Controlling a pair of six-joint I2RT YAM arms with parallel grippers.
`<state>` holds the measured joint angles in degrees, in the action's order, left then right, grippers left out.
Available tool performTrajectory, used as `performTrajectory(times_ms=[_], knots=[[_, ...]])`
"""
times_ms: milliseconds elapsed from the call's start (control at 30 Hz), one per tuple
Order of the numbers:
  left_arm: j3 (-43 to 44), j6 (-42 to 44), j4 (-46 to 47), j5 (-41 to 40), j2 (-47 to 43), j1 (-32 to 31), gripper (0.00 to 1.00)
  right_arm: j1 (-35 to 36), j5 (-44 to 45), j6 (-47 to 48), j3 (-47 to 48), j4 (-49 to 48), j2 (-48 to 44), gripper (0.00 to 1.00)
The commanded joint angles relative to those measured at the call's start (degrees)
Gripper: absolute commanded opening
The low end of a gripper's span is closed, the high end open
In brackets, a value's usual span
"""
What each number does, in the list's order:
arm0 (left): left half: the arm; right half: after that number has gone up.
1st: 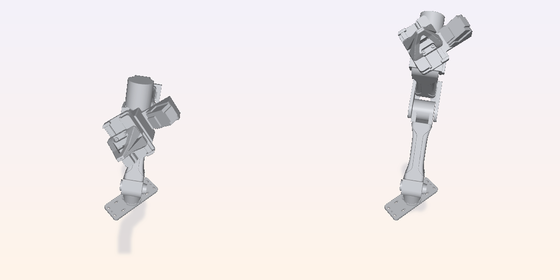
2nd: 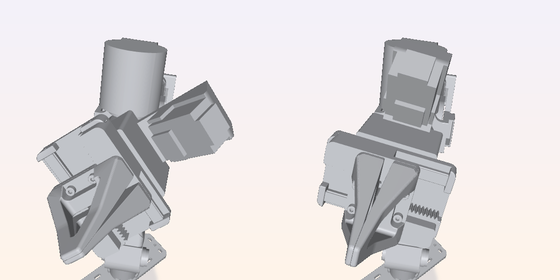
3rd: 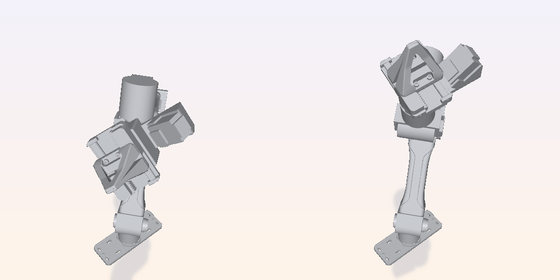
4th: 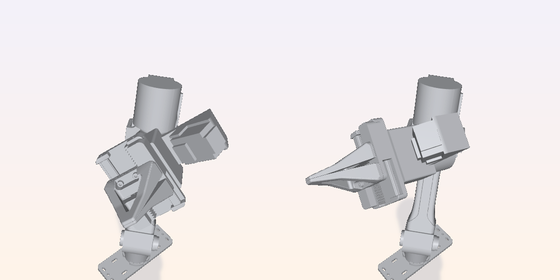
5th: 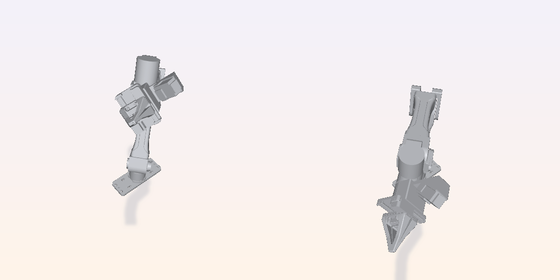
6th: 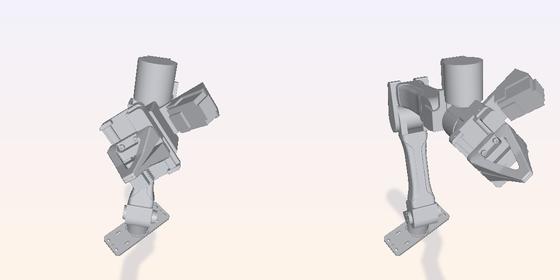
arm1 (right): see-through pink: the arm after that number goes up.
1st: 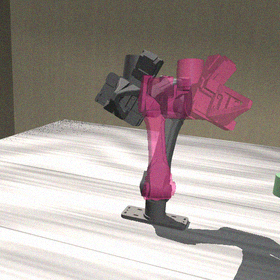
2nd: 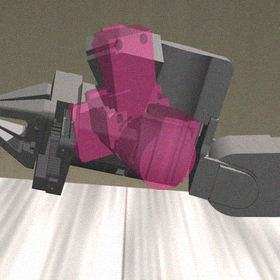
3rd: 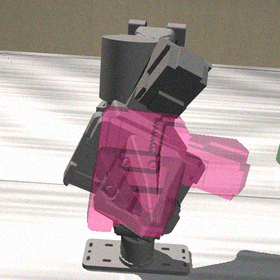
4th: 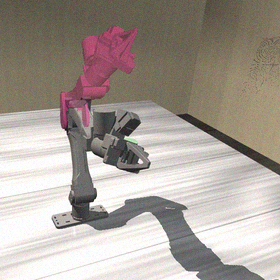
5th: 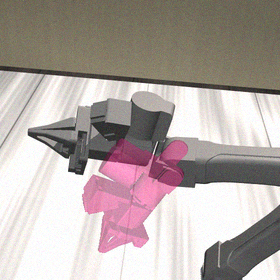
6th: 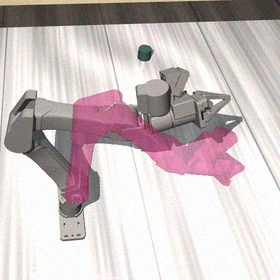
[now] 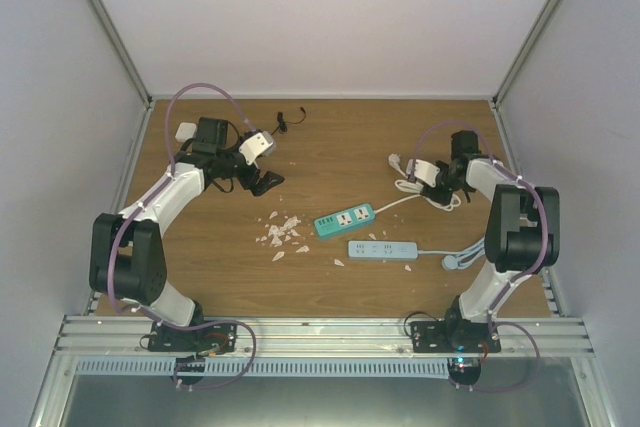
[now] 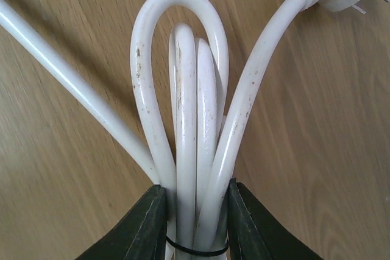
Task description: Pull the plug off the socket
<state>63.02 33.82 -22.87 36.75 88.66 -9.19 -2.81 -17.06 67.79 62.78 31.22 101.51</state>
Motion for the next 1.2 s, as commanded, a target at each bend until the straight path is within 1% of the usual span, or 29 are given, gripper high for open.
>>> performTrajectory(times_ms=[0, 533, 767, 1000, 1067, 1167], knots=[[-0.49, -0.38, 2.4, 0.59, 1.19, 0.34, 0.99, -3.83, 3.59, 4.4, -2.41, 1.94, -0.53, 0.27], [0.06, -0.5, 1.91, 0.91, 2.3, 0.33, 0.99, -12.87, 5.78, 13.63, -5.43, 2.51, -4.82, 0.27], [0.44, -0.55, 1.49, 1.51, 2.74, 0.32, 0.99, -16.18, 7.39, 17.18, -5.92, 1.36, -5.63, 0.27], [0.43, -0.47, 1.5, 1.65, 2.74, 0.24, 0.99, -17.66, 8.79, 19.67, -5.82, -0.14, -5.27, 0.28], [0.43, -0.43, 1.48, 1.63, 2.74, 0.29, 0.99, -17.8, 8.84, 19.83, -5.81, -0.15, -5.34, 0.3], [0.52, -0.59, 1.37, 2.01, 2.67, 0.33, 0.99, -17.82, 7.39, 20.01, -5.61, 0.8, -6.5, 0.43]])
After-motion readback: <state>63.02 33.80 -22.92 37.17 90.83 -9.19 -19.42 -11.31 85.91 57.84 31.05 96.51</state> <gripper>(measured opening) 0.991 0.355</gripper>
